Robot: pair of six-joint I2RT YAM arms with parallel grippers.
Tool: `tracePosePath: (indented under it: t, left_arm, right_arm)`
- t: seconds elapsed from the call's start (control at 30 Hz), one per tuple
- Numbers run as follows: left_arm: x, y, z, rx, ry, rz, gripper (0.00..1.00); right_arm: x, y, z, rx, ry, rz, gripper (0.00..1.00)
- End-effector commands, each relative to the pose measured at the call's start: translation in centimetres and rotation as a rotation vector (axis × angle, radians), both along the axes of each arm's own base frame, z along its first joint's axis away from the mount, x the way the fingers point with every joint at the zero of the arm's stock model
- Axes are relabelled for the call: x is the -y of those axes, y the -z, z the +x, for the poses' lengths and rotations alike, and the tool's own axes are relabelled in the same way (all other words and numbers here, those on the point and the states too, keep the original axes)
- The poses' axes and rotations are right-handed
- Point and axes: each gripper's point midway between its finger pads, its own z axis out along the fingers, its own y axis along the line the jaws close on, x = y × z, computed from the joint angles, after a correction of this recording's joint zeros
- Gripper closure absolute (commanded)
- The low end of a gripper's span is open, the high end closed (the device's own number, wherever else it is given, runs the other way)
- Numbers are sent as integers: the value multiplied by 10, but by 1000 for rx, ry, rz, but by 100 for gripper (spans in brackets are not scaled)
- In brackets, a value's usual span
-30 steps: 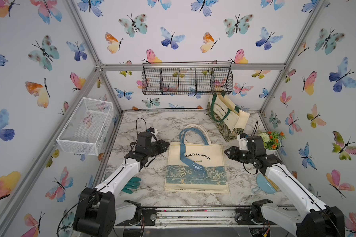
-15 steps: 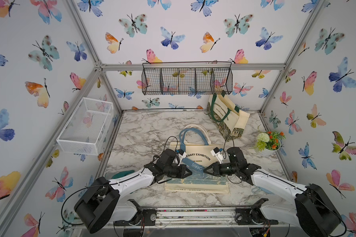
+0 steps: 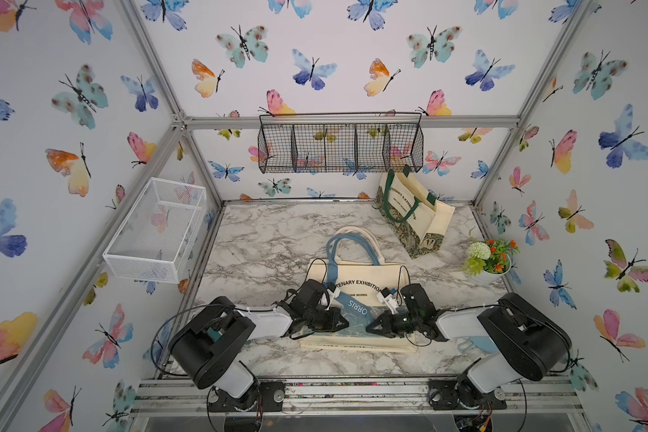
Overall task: Put away the canvas bag
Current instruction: Adjust the canvas bag at the center of the board.
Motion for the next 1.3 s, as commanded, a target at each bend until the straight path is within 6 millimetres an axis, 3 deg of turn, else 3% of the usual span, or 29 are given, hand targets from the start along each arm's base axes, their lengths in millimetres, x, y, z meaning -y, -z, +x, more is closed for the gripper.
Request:
tracePosePath:
  t: [0.0,0.2,0.4,0.6,0.83,0.97,1.17,1.27]
  left_arm:
    - [-17,32,-12,-48,-28,45,100]
    - [-41,59,-29,-99,-107,88,100]
    - [-58,63,-36,-95,-144,131,100]
    - [-85,62,-25,-42,-241,207,100]
    - [-92,45,-4,-11,-266,204,100]
    - [-85,7,20,80,-272,159,100]
    - [-60,-90,66,312,-253,29,100]
    - [-40,-115,81,326,-202,-20,100]
  right_arm:
    - [10,21,-15,-22,-7,-34,99]
    - [24,38,-17,-31,10,-139,99]
    - [39,43,-10,-58,81,-181,99]
    - [61,40,-1,-75,186,-188,99]
    - [81,30,10,-74,245,-178,99]
    - [72,-7,24,6,225,-116,99]
    - [52,-109,69,237,281,87,99]
    - [36,-136,83,245,227,152,99]
